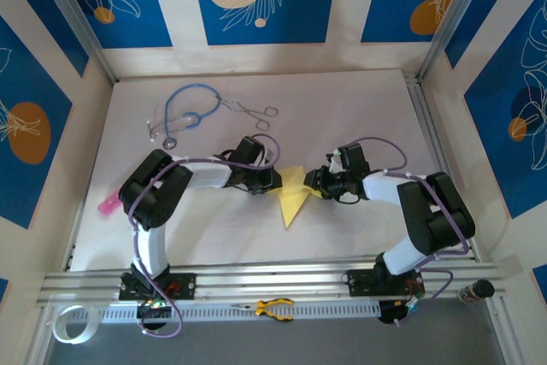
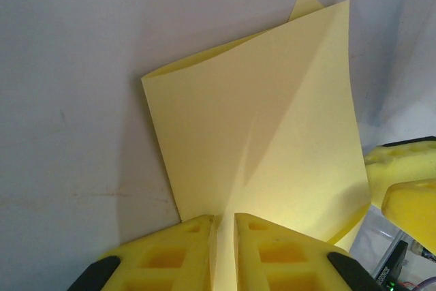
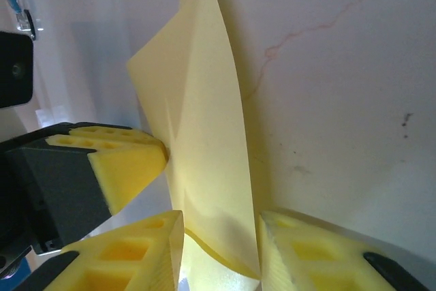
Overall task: Fold a paper plane with a square sheet of paper (pick it up from the middle)
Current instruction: Fold the wing for the fifth time at the center of the table.
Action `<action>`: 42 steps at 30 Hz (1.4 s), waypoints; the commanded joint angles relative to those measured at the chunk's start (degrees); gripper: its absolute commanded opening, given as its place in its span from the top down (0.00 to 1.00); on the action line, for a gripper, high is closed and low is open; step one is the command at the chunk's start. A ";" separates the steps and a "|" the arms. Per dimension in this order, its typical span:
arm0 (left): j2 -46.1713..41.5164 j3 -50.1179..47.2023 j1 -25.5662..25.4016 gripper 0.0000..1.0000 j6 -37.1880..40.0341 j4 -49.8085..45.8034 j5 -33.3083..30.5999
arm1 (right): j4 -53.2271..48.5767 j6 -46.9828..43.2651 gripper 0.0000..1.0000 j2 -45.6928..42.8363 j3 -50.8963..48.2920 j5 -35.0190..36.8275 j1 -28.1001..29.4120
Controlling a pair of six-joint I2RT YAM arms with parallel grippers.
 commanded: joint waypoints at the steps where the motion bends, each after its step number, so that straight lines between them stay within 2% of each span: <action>1: 3.28 0.43 0.07 0.83 1.89 -1.89 -0.08 | 1.31 -2.36 0.68 1.89 2.00 -7.07 -1.15; 11: 2.83 0.91 0.24 0.83 1.97 -2.28 0.02 | -0.45 -6.68 0.80 6.25 5.39 -13.35 -2.69; 15: 1.36 1.33 0.38 0.81 1.44 -2.59 0.63 | -1.45 -7.18 0.92 6.95 6.03 -13.50 -2.79; 20: -2.21 1.50 0.35 0.73 -0.06 -2.48 0.55 | -0.73 -2.73 0.97 5.22 4.08 -8.63 -2.23; 23: -3.23 1.64 0.35 0.73 -2.05 -1.78 0.90 | 0.79 1.91 0.97 3.67 2.34 -4.71 -1.06; 29: -3.86 0.61 0.16 0.80 -6.54 1.40 1.82 | 0.11 8.30 0.96 -0.08 0.46 3.01 2.71; 34: -3.31 0.91 0.07 0.84 -6.50 -1.60 -0.13 | 0.14 12.65 0.97 -3.34 -2.06 8.37 4.86; 42: -2.73 -1.73 -0.28 0.88 -7.01 -1.32 -0.79 | 0.28 14.04 0.96 -4.85 -3.76 9.60 5.77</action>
